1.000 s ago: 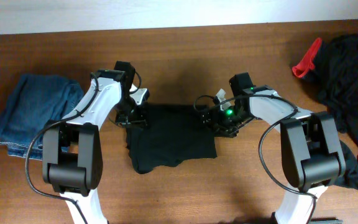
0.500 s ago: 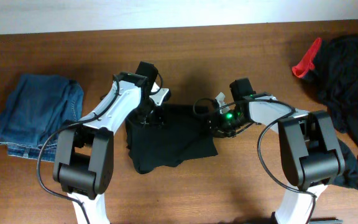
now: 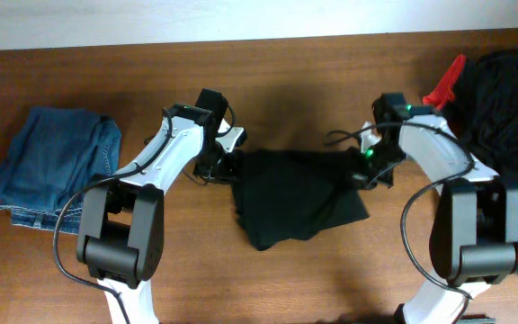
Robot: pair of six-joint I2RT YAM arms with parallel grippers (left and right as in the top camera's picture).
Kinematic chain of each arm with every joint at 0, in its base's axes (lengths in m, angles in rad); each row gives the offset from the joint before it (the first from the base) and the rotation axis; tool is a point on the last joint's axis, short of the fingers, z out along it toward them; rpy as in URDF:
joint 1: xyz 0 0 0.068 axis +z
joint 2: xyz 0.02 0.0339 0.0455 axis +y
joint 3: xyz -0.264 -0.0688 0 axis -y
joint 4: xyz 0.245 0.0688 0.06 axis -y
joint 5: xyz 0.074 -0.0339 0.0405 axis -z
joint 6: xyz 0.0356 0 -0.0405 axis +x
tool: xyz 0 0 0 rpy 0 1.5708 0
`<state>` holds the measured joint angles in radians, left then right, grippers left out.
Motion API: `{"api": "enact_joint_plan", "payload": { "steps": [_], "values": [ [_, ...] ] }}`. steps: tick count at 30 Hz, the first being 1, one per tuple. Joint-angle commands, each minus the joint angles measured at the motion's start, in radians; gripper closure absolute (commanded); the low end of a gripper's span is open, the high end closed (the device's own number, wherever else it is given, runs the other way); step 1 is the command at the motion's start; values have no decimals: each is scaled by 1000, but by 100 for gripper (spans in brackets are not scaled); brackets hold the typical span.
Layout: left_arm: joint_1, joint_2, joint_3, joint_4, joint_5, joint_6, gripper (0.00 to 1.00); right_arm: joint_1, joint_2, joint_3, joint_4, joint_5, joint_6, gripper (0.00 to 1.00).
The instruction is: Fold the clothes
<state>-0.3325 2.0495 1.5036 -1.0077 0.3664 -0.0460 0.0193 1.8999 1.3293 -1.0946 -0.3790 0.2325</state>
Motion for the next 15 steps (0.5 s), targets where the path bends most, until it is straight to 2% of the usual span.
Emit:
{"api": "enact_joint_plan", "payload": {
  "steps": [1, 8, 15],
  "values": [
    [3, -8, 18, 10, 84, 16, 80, 28, -42, 115, -72, 142, -37, 96],
    [0, -8, 18, 66, 348, -11, 80, 190, -42, 130, -77, 140, 2, 96],
    [0, -8, 18, 84, 344, -21, 80, 341, -42, 130, -55, 140, 65, 96]
  ]
}}
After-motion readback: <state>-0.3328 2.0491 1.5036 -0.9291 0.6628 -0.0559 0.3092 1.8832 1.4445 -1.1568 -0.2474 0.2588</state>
